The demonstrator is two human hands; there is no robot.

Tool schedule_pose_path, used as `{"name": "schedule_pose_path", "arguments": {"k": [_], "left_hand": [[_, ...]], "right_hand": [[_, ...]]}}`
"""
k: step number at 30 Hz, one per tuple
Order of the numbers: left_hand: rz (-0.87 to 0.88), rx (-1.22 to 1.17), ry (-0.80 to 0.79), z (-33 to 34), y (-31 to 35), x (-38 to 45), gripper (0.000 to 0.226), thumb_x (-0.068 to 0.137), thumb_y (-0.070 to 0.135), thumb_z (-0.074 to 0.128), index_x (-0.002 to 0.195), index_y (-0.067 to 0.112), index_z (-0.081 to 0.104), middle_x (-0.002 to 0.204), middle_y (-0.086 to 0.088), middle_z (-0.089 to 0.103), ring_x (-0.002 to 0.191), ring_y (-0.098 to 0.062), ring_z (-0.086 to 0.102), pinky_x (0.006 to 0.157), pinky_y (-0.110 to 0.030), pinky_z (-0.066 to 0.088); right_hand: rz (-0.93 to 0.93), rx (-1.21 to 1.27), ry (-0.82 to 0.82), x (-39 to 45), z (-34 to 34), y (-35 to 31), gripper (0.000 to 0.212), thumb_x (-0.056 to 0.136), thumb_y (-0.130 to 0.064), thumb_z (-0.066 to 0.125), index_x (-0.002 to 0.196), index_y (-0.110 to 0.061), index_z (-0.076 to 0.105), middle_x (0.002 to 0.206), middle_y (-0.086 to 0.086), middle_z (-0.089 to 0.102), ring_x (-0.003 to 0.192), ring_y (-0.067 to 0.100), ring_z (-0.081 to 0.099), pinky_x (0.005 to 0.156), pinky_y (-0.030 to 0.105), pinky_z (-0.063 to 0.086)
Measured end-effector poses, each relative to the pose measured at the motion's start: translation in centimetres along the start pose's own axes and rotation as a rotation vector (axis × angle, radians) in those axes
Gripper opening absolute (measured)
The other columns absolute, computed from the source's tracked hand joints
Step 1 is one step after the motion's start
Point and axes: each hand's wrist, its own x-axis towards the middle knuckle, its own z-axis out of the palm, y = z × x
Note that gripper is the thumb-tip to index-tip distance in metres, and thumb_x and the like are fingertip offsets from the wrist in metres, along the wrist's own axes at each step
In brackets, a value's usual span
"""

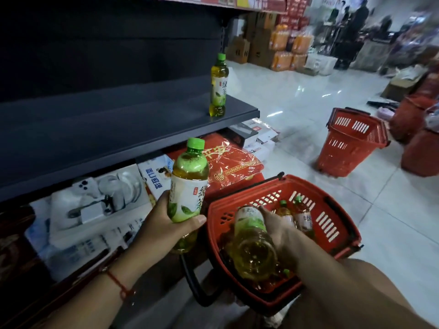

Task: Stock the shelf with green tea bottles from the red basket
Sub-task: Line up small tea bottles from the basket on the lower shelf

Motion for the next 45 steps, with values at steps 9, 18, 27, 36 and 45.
{"name": "schedule_pose_path", "arguments": {"k": [9, 18, 27, 36, 45], "left_hand": [[-0.030, -0.072, 0.048, -2.5, -0.1, -1.3, 0.066, 0.068, 0.041, 0.086, 0.126, 0.040, 0.055, 0.112, 0.021, 0.071, 0.102, 0.003, 0.067, 0.091, -0.029, 0.052], [-0.089, -0.147, 0.038, -3.5, -0.3, -2.1, 0.051, 0.079, 0.030, 0.083, 0.124, 0.036, 0.059, 0.111, 0.018, 0.073, 0.104, -0.003, 0.068, 0.089, -0.025, 0.053], [-0.094, -0.188, 0.055, -3.3, 0.4, -2.3, 0.038, 0.084, 0.024, 0.076, 0.116, 0.037, 0.060, 0.102, 0.022, 0.074, 0.095, 0.005, 0.068, 0.070, -0.008, 0.050], [-0.091, -0.304, 0.098, -1.7, 0.8, -2.0, 0.055, 0.071, 0.037, 0.083, 0.122, 0.033, 0.061, 0.108, 0.015, 0.075, 0.101, -0.005, 0.070, 0.086, -0.027, 0.052], [-0.042, -0.380, 0.174, -1.9, 1.5, 2.3, 0.052, 0.070, 0.040, 0.080, 0.118, 0.034, 0.060, 0.107, 0.008, 0.075, 0.101, -0.013, 0.071, 0.093, -0.040, 0.056]], "right_hand": [[-0.097, -0.304, -0.103, 0.3, 2.6, 1.8, 0.060, 0.077, -0.060, 0.060, 0.074, -0.001, 0.072, 0.073, 0.017, 0.069, 0.063, 0.029, 0.067, 0.067, 0.039, 0.054], [-0.129, -0.012, -0.135, 0.8, 3.0, 2.2, 0.034, 0.085, -0.042, 0.069, 0.084, -0.008, 0.072, 0.085, 0.008, 0.072, 0.064, 0.020, 0.071, 0.056, 0.033, 0.062], [-0.146, 0.006, -0.222, -2.2, 4.3, 2.2, 0.065, 0.070, -0.040, 0.080, 0.119, -0.002, 0.061, 0.105, 0.021, 0.068, 0.087, 0.032, 0.066, 0.077, 0.045, 0.061], [-0.910, -0.929, 0.071, -1.6, 4.7, 3.4, 0.076, 0.068, -0.006, 0.087, 0.127, -0.028, 0.044, 0.106, -0.008, 0.067, 0.096, 0.009, 0.066, 0.069, 0.017, 0.055], [-0.807, -0.792, -0.030, 0.6, 4.6, 1.5, 0.067, 0.070, -0.002, 0.083, 0.126, -0.027, 0.058, 0.106, -0.002, 0.075, 0.098, 0.020, 0.072, 0.092, 0.041, 0.057]]}}
